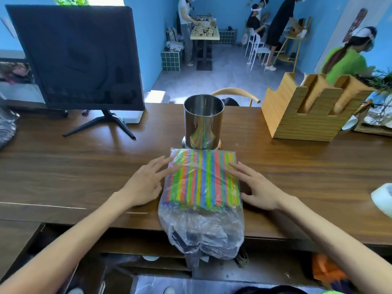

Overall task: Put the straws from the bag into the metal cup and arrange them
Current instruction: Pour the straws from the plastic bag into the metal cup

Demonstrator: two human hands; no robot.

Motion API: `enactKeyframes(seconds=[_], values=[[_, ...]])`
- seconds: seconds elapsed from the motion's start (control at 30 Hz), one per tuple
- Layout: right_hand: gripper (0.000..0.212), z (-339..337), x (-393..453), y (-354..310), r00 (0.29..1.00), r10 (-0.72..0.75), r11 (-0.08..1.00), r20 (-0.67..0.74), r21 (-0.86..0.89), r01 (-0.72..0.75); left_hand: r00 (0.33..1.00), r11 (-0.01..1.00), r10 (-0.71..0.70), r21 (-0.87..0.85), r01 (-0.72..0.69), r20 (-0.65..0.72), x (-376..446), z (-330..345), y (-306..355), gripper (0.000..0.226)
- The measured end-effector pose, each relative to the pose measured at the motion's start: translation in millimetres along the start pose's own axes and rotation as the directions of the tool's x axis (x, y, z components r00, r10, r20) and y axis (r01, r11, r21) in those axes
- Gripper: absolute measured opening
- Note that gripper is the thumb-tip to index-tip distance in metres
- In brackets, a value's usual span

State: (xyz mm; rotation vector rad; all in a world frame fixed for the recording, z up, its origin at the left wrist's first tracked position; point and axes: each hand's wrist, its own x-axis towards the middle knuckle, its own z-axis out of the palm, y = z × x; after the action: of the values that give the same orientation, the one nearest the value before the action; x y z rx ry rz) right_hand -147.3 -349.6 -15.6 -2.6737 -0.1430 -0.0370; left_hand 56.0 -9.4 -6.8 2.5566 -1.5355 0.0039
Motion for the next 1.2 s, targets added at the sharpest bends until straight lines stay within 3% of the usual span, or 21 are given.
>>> enactKeyframes(seconds=[0.17, 0.27, 0.33, 0.57, 0.67, 0.77, 0.83, 0.93, 1.1, 1.2], values=[[0.089, 0, 17, 1, 0.995, -0.041, 0.990, 0.085, -0.134, 0.052, 0.981, 0.981, 0.190, 0.035, -0.189, -0.045, 22, 11, 6, 0.082], [0.088, 1, 21, -5, 0.996, -0.018, 0.953, 0.090, -0.300, 0.044, 0.970, 0.973, 0.230, 0.042, -0.228, -0.072, 33, 12, 7, 0.084], [0.082, 4, 24, -11, 0.997, -0.059, 0.946, 0.056, -0.315, 0.073, 0.966, 0.970, 0.241, 0.059, -0.236, -0.096, 38, 15, 9, 0.090], [0.085, 17, 44, -22, 0.988, -0.132, 0.979, -0.075, -0.168, 0.118, 0.938, 0.957, 0.233, -0.112, -0.269, -0.255, 45, 26, 24, 0.074], [0.085, 19, 52, -26, 0.967, -0.140, 0.990, -0.214, -0.010, 0.141, 0.934, 0.922, 0.162, -0.289, -0.258, -0.320, 48, 26, 27, 0.071], [0.075, 15, 62, -37, 0.944, -0.078, 0.977, -0.322, 0.166, 0.137, 0.929, 0.811, 0.060, -0.525, -0.258, -0.365, 54, 13, 35, 0.068], [0.074, 7, 65, -41, 0.960, -0.033, 0.981, -0.276, 0.177, 0.085, 0.953, 0.773, 0.030, -0.598, -0.213, -0.301, 57, 5, 35, 0.066], [0.076, -4, 59, -36, 0.987, -0.099, 0.991, -0.129, 0.079, 0.109, 0.990, 0.823, 0.075, -0.553, -0.131, -0.122, 56, 2, 29, 0.073], [0.092, -5, 49, -23, 0.988, -0.113, 0.986, 0.108, -0.107, 0.125, 0.973, 0.946, 0.232, -0.234, -0.225, 0.005, 56, 9, 19, 0.089], [0.100, -2, 50, -23, 0.982, -0.066, 0.984, 0.176, -0.149, 0.092, 0.967, 0.958, 0.246, -0.168, -0.232, 0.064, 61, 8, 17, 0.095]])
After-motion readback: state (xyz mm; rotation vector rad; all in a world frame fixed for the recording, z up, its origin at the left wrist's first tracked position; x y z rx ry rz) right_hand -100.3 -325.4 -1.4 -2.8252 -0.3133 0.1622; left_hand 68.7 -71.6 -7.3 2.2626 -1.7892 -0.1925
